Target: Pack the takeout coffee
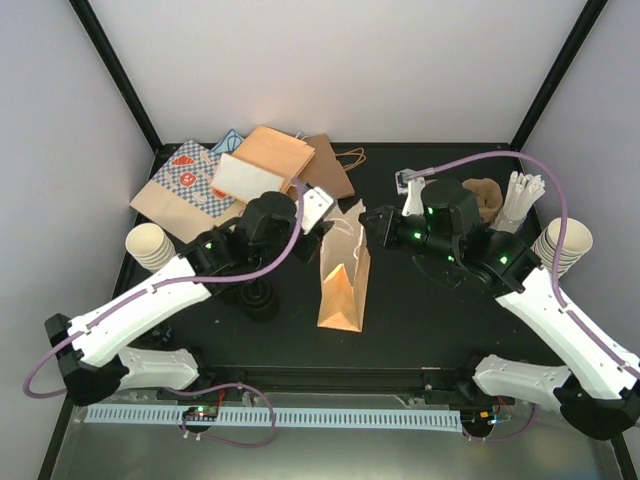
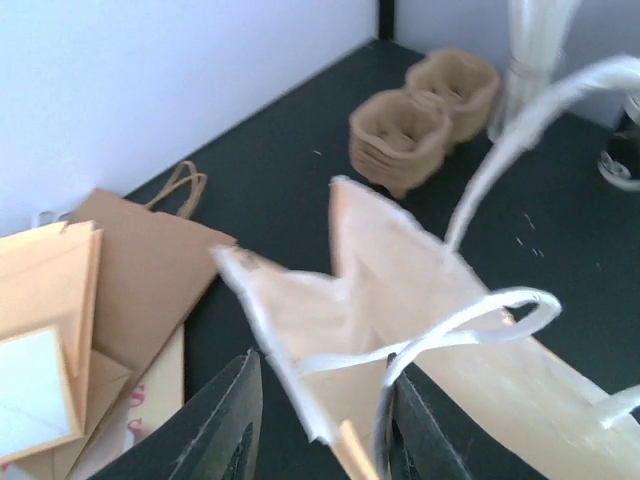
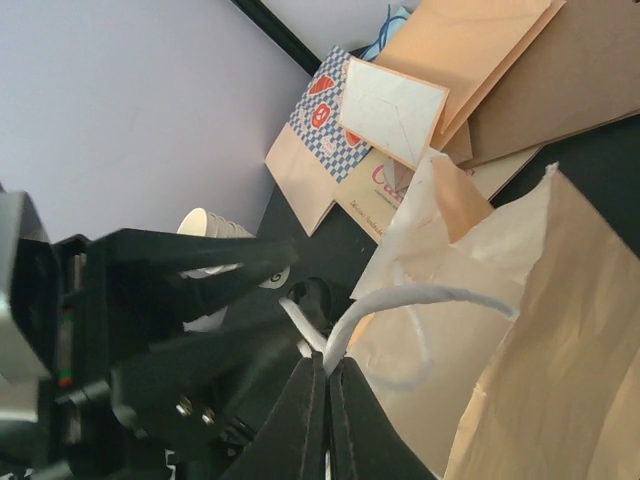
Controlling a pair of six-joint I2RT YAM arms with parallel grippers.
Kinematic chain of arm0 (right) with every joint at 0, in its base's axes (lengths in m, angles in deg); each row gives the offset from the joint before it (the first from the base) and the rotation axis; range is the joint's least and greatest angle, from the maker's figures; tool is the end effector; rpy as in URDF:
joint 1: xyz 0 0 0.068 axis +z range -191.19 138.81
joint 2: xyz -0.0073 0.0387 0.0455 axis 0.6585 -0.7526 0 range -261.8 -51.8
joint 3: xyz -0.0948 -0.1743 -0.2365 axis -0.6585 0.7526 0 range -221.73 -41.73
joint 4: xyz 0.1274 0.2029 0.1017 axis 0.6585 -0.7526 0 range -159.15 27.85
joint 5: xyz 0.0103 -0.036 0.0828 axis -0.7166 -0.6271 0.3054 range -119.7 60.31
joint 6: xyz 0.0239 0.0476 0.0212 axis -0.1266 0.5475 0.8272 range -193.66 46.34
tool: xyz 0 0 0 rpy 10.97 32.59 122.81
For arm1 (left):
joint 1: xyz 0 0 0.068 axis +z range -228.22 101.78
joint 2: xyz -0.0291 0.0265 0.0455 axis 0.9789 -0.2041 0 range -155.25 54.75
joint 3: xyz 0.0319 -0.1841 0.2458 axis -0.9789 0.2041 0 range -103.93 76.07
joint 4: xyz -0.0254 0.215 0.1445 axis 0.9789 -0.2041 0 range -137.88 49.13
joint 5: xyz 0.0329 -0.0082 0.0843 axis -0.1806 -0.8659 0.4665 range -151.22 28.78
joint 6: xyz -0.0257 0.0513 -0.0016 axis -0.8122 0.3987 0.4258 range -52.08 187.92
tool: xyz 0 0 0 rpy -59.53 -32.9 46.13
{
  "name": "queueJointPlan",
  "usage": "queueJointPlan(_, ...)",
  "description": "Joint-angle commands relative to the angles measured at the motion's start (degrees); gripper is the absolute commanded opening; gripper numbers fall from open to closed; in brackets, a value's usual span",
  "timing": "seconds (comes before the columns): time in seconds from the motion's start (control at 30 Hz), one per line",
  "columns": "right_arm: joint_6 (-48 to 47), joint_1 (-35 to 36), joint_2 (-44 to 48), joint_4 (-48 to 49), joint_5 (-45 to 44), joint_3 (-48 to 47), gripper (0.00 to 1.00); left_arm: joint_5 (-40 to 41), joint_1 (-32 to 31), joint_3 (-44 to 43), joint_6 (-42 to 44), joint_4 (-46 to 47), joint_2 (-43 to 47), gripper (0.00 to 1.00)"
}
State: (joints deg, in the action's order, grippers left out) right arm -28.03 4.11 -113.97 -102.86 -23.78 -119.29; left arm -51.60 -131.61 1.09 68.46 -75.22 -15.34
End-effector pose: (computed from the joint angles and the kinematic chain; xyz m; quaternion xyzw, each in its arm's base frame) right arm 0.1390 0.1465 0.4533 -0.0251 0.8439 0.4114 0.3436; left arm 0.1572 -0.2003 0.4209 0.3524 0.7862 -0.1587 0.4821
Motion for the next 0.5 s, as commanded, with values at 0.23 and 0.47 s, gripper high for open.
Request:
queueJointPlan(0.23, -2.35, 0.07, 4.13, -4.38, -5.02, 2.24, 0.01, 18.01, 0.79, 5.61, -12.1, 11.09, 8.19, 0.3)
queueJointPlan(0.47, -3.06, 0.14, 4.73, -5.61, -5.26, 2.93, 0.01, 15.19, 3.1, 5.72, -15.57, 8.92, 7.37, 0.3)
